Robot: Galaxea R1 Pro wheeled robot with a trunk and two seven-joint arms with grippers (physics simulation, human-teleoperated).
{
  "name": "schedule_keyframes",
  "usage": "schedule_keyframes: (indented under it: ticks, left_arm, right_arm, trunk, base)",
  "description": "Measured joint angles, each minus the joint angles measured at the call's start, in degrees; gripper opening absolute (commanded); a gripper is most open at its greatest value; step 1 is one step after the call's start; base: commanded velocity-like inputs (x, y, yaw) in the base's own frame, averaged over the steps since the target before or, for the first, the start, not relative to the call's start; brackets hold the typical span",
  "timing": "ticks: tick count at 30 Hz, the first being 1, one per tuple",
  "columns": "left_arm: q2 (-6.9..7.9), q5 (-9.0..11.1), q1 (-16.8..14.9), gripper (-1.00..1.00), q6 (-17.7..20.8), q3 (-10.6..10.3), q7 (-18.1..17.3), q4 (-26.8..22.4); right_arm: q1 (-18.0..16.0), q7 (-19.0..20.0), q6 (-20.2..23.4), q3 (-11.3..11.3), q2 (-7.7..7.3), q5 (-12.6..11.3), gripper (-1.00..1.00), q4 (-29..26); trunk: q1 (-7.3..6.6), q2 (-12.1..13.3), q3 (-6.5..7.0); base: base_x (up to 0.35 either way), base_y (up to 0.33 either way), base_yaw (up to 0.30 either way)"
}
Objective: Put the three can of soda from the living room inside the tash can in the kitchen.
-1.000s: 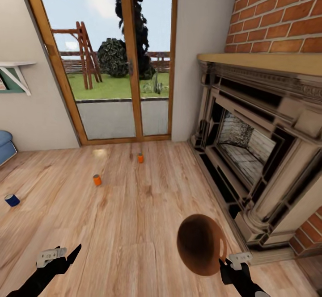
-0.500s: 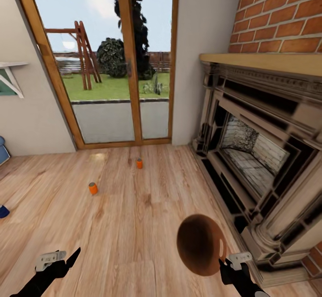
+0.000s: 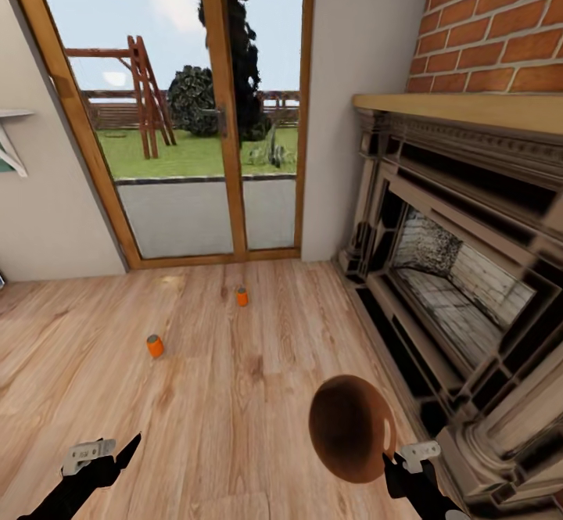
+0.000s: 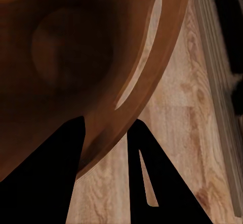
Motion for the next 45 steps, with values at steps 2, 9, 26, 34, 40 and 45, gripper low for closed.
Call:
schedule_keyframes:
  ticks: [2, 9, 26, 34, 40, 45]
  left_arm:
    - [0.00, 0.00, 0.00, 1.00, 0.00, -0.02, 0.00, 0.04]
    - [0.00, 0.00, -0.06, 1.00, 0.11, -0.04, 0.00, 0.08]
    - [0.04, 0.08, -0.09, 1.00, 0.18, -0.04, 0.00, 0.09]
    - [0.00, 0.05, -0.09, 1.00, 0.09, 0.01, 0.00, 0.09]
    - [0.00, 0.08, -0.09, 1.00, -0.07, 0.04, -0.07, 0.09]
    - [0.00, 0.08, -0.09, 1.00, -0.07, 0.06, -0.08, 0.09]
  right_arm:
    - [0.00, -0.01, 0.00, -0.02, 0.01, 0.00, -1.00, 0.01]
    - [0.00, -0.02, 0.00, -0.04, 0.04, 0.01, -1.00, 0.05]
    - [0.00, -0.02, 0.00, -0.09, 0.03, -0.57, -1.00, 0.12]
    - [0.00, 0.01, 0.00, -0.07, -0.01, -0.62, -1.00, 0.15]
    - [0.00, -0.01, 0.00, 0.04, 0.04, -0.39, -1.00, 0.15]
    - [0.00, -0.01, 0.00, 0.05, 0.04, -0.29, -1.00, 0.22]
  trunk:
    - [0.00, 0.00, 0.00]
    - [0.00, 0.00, 0.00]
    - [0.00, 0.00, 0.02]
    - [0.00, 0.00, 0.03]
    - [0.00, 0.00, 0.04]
    - [0.00, 0.00, 0.03]
  base:
    - [0.314, 0.000, 0.000]
    - [0.314, 0.064, 0.000]
    - [0.286, 0.202, -0.011]
    - [0.262, 0.216, -0.011]
    - [0.057, 0.045, -0.001]
    - [0.023, 0.016, 0.000]
